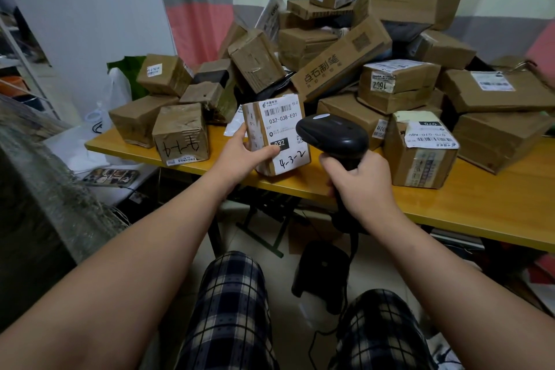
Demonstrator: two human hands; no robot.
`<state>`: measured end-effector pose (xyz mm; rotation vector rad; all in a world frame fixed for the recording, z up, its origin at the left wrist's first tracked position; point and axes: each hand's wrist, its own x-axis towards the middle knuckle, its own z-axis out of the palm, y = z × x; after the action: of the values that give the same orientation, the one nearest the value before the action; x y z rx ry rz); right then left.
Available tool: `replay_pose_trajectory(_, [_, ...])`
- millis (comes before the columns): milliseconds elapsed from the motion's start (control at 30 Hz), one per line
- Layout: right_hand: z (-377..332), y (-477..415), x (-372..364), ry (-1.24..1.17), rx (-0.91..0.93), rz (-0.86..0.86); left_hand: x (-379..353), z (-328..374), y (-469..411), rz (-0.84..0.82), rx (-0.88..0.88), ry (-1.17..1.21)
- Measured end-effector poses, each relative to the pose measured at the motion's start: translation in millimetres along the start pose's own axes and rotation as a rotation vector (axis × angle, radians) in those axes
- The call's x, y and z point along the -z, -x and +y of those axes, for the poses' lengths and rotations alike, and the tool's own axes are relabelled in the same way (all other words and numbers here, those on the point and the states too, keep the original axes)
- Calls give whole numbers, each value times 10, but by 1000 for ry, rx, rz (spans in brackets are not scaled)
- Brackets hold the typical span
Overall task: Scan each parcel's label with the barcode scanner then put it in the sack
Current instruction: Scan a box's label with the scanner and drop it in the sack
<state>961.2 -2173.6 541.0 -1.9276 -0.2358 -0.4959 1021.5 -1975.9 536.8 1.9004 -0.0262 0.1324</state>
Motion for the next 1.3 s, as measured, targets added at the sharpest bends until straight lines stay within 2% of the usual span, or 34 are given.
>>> replay_pose_trajectory(200, [-6, 2, -6, -50, 11, 6, -17, 34, 39, 11, -31, -12])
replay_pose_trajectory(367, [-42, 15, -107, -205, 56, -58, 108, 1, 286, 84, -115, 61])
replay_pose_trajectory(467, [-150, 63, -287, -303, 129, -154, 323, -213, 596, 161, -157, 17])
replay_pose_trajectory(667, [-295, 242, -1052, -331, 145, -434, 944, -671, 1179, 416, -84, -9])
replay_pose_trajectory(800, [-337, 387, -1700, -281, 92, -679, 1440, -1056, 1538, 586, 32, -68])
replay_pose_trajectory(933, [-282, 475, -2329, -35, 48, -867, 1919, -1517, 1939, 743, 198, -96])
replay_pose_trajectory(1067, [-254, 537, -2814, 84, 80, -949, 2284, -1936, 2270, 869, 382, -143])
replay_pose_trajectory(1200, [-227, 494, -3278, 113, 143, -983, 2519, -2423, 2290, 918, 605, -160])
replay_pose_trajectory(1300, [-92, 487, -3632, 57, 131, -939, 2572, -2743, 2092, 905, 730, -24])
